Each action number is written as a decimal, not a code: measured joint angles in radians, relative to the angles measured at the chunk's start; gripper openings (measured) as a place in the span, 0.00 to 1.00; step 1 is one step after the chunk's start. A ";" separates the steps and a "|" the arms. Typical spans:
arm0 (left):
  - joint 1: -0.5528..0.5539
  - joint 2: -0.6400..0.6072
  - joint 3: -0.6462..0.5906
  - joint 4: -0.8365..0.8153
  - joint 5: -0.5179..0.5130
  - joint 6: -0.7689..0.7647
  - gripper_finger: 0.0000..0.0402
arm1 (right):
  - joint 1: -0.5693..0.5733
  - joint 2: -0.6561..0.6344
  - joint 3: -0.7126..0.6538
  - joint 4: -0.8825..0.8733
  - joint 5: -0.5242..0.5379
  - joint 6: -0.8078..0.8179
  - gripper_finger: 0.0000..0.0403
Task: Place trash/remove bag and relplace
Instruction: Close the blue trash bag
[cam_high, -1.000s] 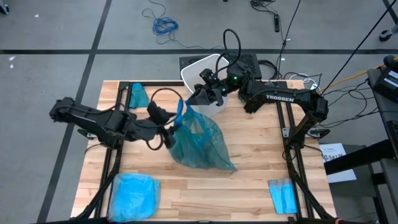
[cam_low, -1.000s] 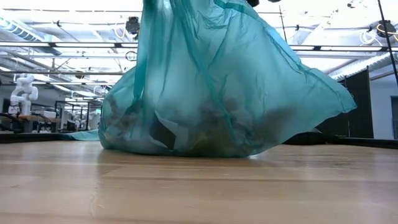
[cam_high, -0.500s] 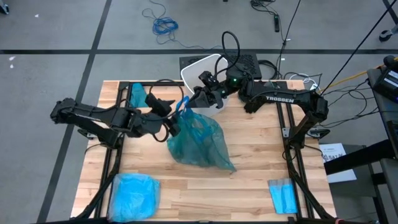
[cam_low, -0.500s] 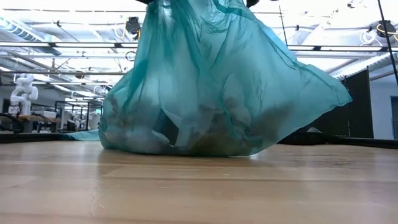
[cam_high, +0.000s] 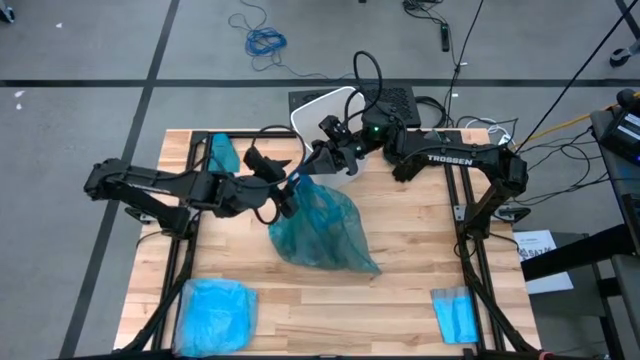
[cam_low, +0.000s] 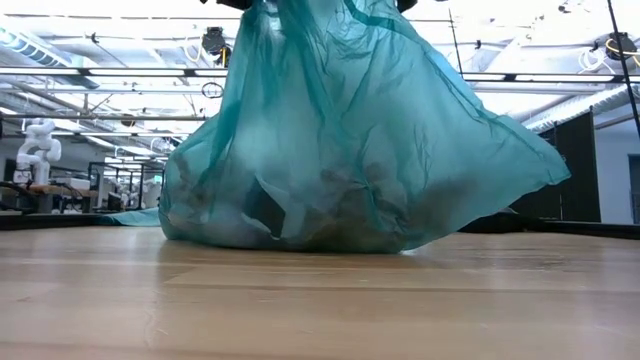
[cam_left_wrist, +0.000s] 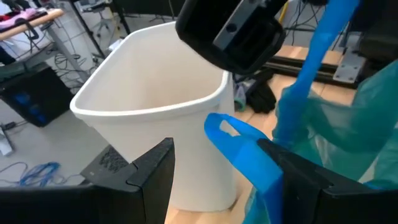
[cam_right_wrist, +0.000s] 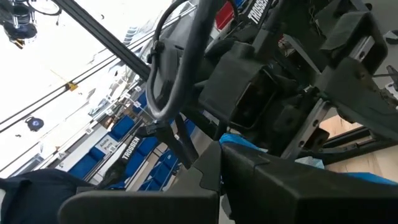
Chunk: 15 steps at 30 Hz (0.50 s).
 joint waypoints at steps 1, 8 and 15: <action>0.000 0.000 0.000 -0.003 0.000 0.000 0.55 | 0.000 0.000 0.000 0.000 0.000 -0.001 0.00; 0.019 0.000 0.000 -0.017 -0.003 -0.029 0.48 | 0.000 0.000 0.000 -0.012 -0.004 -0.008 0.00; 0.029 0.000 0.000 -0.014 0.032 -0.027 0.04 | 0.000 0.000 0.000 -0.012 -0.002 -0.008 0.00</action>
